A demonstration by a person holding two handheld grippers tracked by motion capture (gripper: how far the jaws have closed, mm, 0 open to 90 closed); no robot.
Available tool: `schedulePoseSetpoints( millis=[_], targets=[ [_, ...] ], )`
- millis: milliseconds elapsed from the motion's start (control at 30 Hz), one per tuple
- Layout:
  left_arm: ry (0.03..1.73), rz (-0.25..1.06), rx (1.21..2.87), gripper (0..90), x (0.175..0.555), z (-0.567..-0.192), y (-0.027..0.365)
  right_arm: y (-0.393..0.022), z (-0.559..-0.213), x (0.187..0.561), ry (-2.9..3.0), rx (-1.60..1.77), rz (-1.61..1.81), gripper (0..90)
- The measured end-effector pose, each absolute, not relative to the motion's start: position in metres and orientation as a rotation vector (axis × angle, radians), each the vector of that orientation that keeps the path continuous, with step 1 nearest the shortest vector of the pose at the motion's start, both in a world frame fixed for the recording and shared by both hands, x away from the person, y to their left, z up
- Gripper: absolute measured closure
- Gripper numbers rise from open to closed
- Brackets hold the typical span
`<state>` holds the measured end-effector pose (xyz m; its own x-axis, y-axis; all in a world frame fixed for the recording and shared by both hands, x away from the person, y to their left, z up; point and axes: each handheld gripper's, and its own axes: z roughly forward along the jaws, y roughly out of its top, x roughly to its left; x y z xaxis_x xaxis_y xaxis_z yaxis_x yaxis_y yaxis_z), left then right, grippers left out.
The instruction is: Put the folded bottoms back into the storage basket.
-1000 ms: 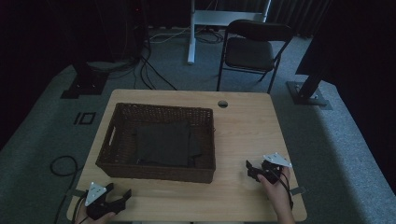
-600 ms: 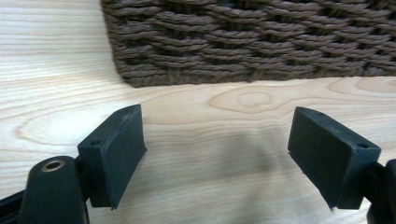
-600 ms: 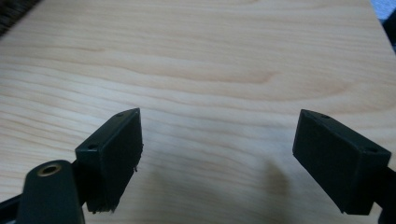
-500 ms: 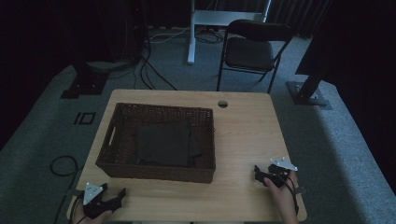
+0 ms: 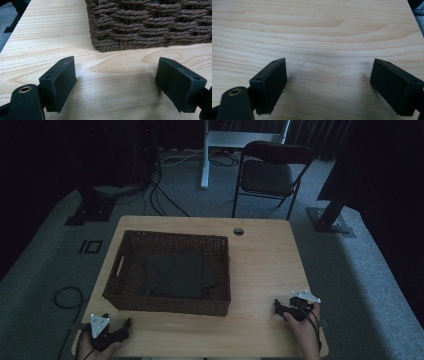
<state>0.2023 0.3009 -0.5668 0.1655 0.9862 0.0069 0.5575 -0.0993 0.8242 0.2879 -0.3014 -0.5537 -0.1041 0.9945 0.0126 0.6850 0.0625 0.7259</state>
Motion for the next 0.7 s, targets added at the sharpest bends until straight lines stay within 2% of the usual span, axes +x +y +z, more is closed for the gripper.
schedulePoseSetpoints(
  millis=[700],
  targets=[
    [1.49,0.789,1.74,17.4,0.2026,-0.5668,0.3012,-0.3005,-0.554,0.2883,1.869,1.656,0.811,10.8]
  ],
)
